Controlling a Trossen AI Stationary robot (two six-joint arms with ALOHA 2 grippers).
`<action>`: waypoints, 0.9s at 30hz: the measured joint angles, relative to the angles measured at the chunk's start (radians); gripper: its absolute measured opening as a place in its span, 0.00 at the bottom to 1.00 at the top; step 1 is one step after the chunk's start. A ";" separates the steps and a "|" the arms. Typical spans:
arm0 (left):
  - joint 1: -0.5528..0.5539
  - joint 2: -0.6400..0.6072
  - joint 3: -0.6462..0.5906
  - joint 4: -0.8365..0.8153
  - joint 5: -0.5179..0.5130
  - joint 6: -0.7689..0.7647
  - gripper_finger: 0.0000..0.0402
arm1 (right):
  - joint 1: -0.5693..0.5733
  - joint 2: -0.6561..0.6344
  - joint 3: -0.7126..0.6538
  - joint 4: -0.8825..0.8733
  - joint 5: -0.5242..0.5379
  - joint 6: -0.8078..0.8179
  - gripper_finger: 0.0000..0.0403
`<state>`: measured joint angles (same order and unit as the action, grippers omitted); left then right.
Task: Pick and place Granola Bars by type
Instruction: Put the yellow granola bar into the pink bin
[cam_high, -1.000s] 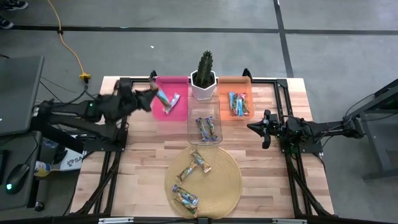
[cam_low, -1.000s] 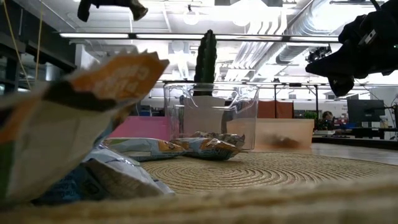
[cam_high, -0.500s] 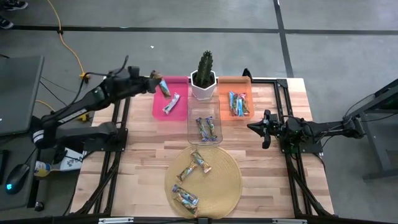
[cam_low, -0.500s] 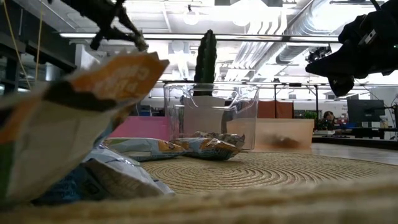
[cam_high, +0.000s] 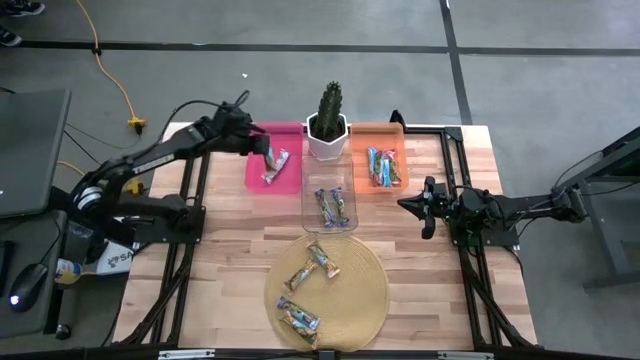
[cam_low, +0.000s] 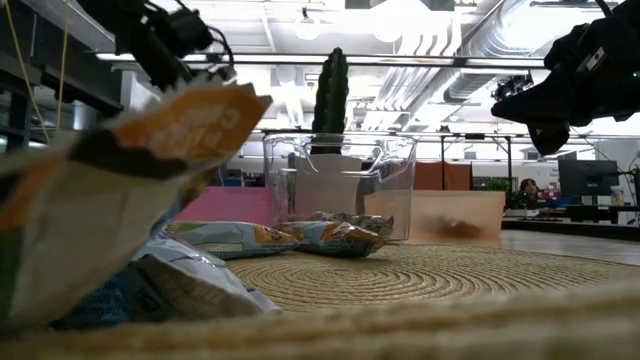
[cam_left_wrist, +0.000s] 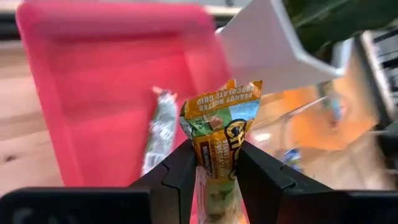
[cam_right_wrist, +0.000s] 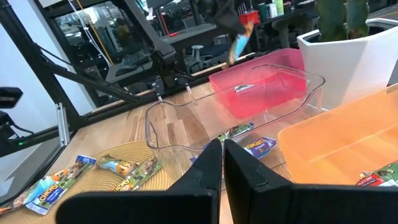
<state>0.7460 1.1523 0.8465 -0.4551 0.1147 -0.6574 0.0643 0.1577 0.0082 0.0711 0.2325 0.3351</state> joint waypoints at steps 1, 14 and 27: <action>0.000 0.017 0.000 -0.003 -0.008 0.003 0.26 | 0.000 0.000 0.000 0.000 0.000 -0.001 0.00; 0.000 0.160 0.000 -0.047 -0.091 0.044 0.26 | 0.000 0.000 0.000 0.000 0.000 0.001 0.00; 0.000 0.167 0.000 -0.057 -0.053 0.095 0.26 | 0.000 0.000 0.000 0.000 0.000 -0.002 0.00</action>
<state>0.7460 1.3197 0.8463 -0.5121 0.0612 -0.5627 0.0644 0.1577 0.0082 0.0711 0.2323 0.3336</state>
